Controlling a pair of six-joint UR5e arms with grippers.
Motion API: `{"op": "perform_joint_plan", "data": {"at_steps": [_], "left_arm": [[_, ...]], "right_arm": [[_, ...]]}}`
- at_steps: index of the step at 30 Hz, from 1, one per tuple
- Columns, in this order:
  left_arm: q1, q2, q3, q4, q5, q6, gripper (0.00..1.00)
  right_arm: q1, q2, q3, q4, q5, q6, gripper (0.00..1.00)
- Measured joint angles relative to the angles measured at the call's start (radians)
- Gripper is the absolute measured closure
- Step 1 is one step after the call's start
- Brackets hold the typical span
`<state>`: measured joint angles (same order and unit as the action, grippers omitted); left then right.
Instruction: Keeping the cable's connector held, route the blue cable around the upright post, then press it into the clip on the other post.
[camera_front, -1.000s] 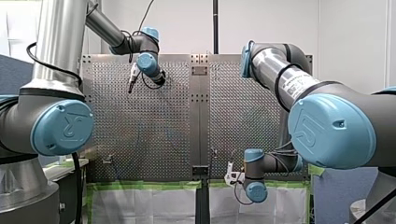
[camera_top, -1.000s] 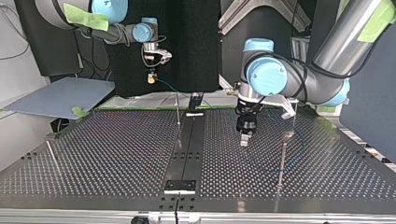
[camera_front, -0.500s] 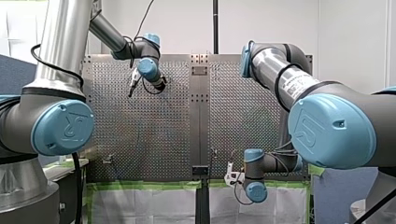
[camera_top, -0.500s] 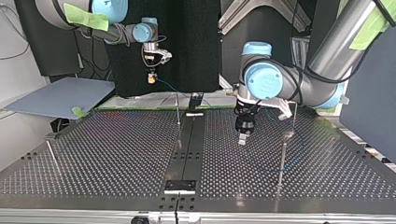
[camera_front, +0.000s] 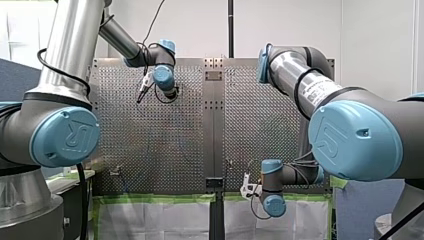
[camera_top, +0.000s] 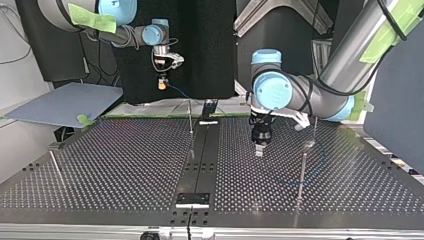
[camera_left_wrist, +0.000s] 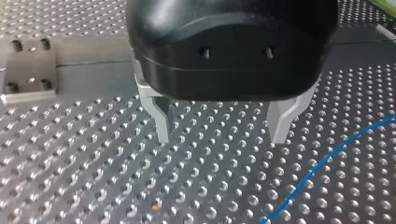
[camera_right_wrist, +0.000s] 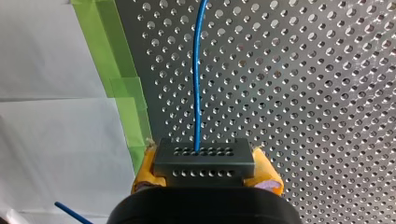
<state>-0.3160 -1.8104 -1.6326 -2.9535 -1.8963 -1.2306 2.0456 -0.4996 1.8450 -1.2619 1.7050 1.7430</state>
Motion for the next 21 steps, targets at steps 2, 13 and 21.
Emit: {"op": "perform_joint_plan", "data": {"at_steps": [2, 13, 21], "left_arm": [[-0.007, -0.003, 0.000, 0.018, 0.002, 0.009, 0.00], [-0.043, -0.051, 0.001, 0.081, -0.009, 0.048, 0.00], [-0.051, -0.110, 0.001, 0.133, -0.060, 0.071, 0.00]], "right_arm": [[0.001, 0.000, 0.000, -0.003, 0.000, 0.003, 1.00], [0.005, 0.000, 0.000, -0.020, -0.001, 0.032, 1.00], [0.008, 0.000, 0.000, -0.022, -0.006, 0.041, 1.00]]}}
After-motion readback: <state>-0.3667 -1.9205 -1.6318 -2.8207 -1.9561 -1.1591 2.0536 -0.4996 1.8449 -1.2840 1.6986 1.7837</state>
